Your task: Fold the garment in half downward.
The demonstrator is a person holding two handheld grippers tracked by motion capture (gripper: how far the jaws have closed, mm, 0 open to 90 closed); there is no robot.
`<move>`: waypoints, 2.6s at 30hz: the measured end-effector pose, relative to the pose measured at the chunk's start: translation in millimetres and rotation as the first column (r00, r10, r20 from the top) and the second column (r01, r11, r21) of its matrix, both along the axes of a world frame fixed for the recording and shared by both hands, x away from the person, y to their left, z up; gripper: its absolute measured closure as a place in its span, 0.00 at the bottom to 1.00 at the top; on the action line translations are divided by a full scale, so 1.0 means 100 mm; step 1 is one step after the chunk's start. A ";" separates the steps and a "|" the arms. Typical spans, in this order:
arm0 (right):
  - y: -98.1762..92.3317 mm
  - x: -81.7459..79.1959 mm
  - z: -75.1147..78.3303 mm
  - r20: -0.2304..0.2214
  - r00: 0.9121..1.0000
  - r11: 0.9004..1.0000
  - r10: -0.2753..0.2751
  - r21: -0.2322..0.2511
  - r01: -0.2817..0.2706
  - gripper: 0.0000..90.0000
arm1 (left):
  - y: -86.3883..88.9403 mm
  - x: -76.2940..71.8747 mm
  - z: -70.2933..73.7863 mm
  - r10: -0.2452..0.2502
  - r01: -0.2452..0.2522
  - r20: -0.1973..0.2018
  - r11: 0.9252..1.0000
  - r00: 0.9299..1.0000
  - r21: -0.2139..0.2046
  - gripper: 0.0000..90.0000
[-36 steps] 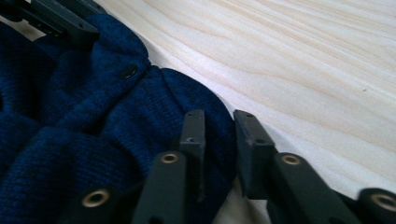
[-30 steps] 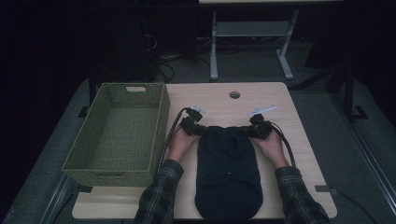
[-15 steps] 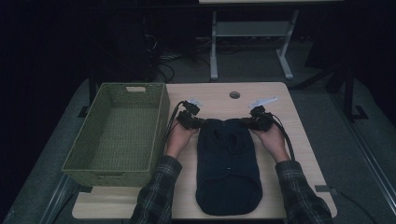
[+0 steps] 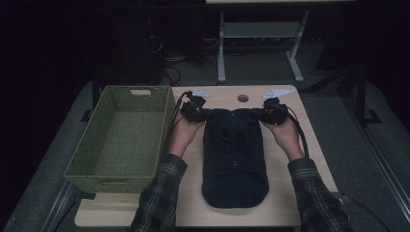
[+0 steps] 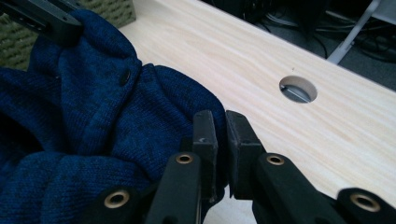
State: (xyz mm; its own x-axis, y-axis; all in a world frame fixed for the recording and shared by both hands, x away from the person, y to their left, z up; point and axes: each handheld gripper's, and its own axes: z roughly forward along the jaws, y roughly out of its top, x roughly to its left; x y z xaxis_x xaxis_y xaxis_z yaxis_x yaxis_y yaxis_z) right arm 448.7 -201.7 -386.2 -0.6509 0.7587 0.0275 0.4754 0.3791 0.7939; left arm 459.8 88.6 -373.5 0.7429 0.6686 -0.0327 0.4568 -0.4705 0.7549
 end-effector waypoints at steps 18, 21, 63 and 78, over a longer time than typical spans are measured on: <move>-0.02 -0.02 0.68 0.161 0.986 0.999 -0.035 0.026 0.031 0.93 | -0.05 -0.06 0.68 0.019 -0.016 0.157 1.000 0.987 -0.020 0.88; -0.03 -0.09 0.67 0.163 0.986 0.999 -0.025 0.040 0.019 0.92 | -0.05 -0.18 0.64 0.011 -0.003 0.172 0.999 0.985 -0.048 0.88; -0.11 -1.08 -0.17 0.050 0.994 0.991 0.098 0.085 -0.102 0.90 | 0.08 -1.12 -0.20 -0.088 0.091 0.039 0.990 0.995 -0.106 0.87; -0.13 -1.32 -0.27 0.045 0.993 0.989 0.109 0.097 -0.112 0.90 | 0.13 -1.32 -0.28 -0.128 0.133 0.046 0.981 0.991 -0.144 0.85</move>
